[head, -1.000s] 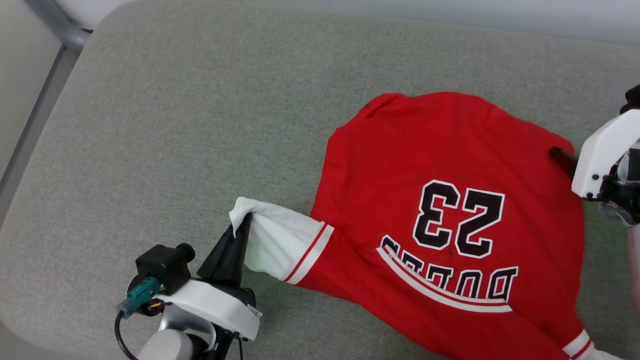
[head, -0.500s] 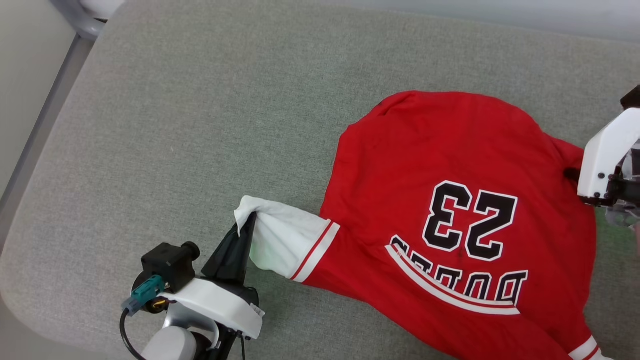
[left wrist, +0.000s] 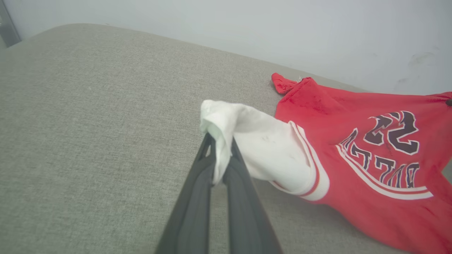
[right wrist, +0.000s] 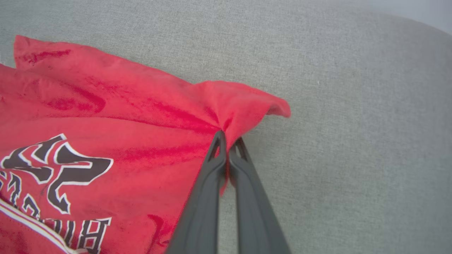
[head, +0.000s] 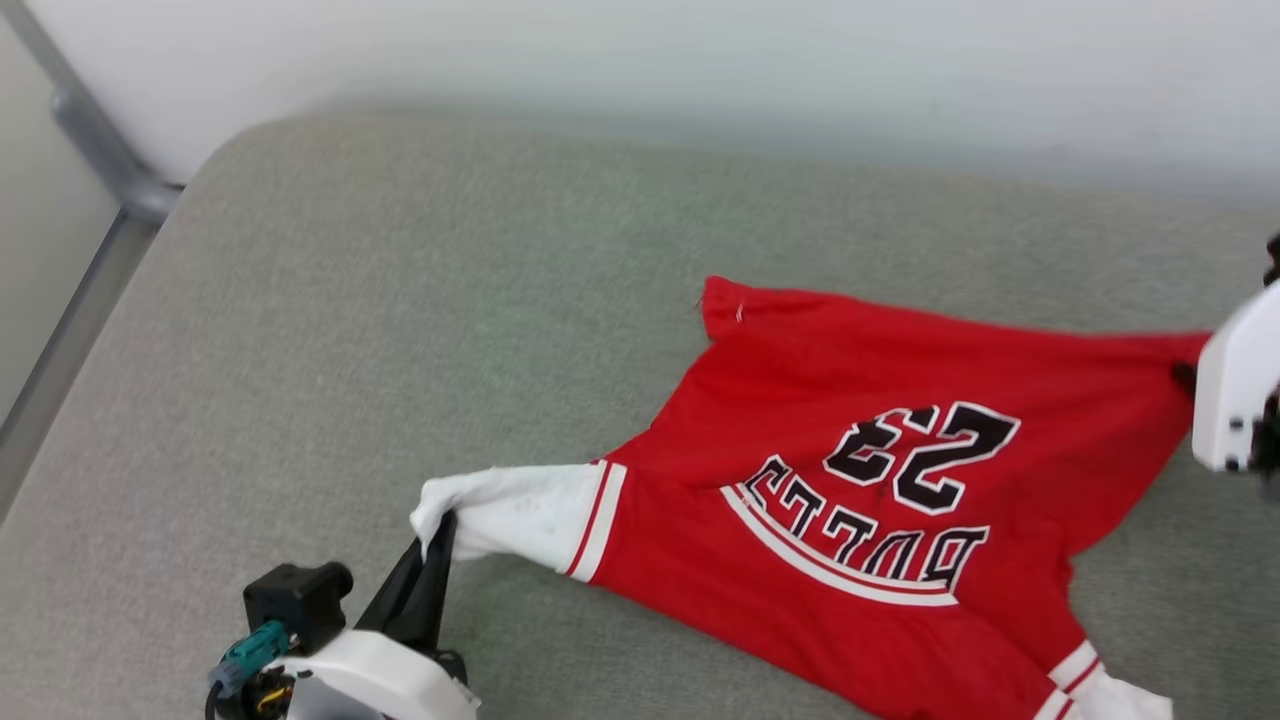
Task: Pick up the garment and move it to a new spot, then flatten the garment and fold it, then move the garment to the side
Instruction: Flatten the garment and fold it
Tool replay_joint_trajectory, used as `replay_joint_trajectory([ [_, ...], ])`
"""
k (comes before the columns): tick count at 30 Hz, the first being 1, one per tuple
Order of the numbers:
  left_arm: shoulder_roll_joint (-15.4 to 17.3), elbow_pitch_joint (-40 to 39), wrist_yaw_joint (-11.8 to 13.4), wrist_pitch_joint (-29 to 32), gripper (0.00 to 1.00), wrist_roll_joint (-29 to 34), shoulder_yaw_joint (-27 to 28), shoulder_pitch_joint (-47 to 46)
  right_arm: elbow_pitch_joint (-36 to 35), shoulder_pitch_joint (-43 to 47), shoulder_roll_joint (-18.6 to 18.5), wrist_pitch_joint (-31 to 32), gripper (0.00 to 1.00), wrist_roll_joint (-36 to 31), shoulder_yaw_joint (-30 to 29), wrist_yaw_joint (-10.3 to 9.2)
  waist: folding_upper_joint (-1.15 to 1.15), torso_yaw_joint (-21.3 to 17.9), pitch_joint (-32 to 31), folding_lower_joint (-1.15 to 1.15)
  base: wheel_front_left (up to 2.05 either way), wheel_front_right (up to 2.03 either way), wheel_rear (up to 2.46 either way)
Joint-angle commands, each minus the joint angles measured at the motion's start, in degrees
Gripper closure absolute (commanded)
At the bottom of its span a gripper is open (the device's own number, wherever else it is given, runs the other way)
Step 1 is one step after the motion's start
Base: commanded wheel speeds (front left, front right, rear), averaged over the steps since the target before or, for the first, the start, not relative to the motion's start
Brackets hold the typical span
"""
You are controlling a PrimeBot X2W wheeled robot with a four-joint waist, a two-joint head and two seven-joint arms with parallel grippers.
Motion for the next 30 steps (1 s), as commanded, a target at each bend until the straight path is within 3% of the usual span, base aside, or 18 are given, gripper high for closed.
replay_joint_trajectory([
  [1, 0.7, -0.4, 0.7, 0.6, 1.0, -0.4, 0.4, 1.7, -3.2, 4.4, -0.8, 0.6, 1.0, 0.2, -0.4, -0.06, 0.0, -2.9, -3.3, 0.0, 0.0, 0.0, 0.0],
  [6, 2.0, -1.3, 2.1, 1.9, 1.0, -1.1, 1.4, 4.6, -13.9, 17.3, 0.3, 2.6, 1.0, 0.1, -4.2, -0.06, 0.0, -5.9, -5.4, 0.0, 0.0, 0.0, 0.0],
  [11, 2.8, -1.5, 3.0, 2.7, 1.0, -1.9, 2.3, 6.5, -22.6, 32.4, 4.6, 4.2, 1.0, -0.6, -8.3, -0.05, 0.0, -8.3, -6.6, 0.0, 0.0, 0.0, 0.0],
  [21, 3.8, -3.6, 4.9, 4.7, 1.0, -2.3, 2.4, 9.4, -25.4, 51.3, 15.6, 3.0, 1.0, -1.3, -8.4, -0.05, 0.0, -11.8, -8.3, 0.0, 0.0, 0.0, 0.0],
  [22, 4.0, -3.8, 5.1, 4.8, 1.0, -2.2, 2.4, 9.3, -25.5, 51.8, 16.4, 1.3, 0.71, -1.4, -9.0, -0.05, 0.0, -12.0, -8.4, 0.0, 0.0, 0.0, 0.0],
  [24, 4.0, -4.2, 5.3, 5.1, 1.0, -2.1, 2.3, 9.5, -25.4, 52.6, 17.7, -2.1, 0.0, -1.9, -9.9, -0.05, 0.0, -12.2, -8.6, 0.0, 0.0, 0.0, 0.0],
  [30, 4.0, -5.1, 5.4, 5.8, 1.0, -2.5, 2.0, 9.4, -25.4, 52.3, 19.3, -14.6, 0.0, -0.9, -11.9, -0.05, 0.0, -12.0, -8.9, 0.0, 0.0, 0.0, 0.0],
])
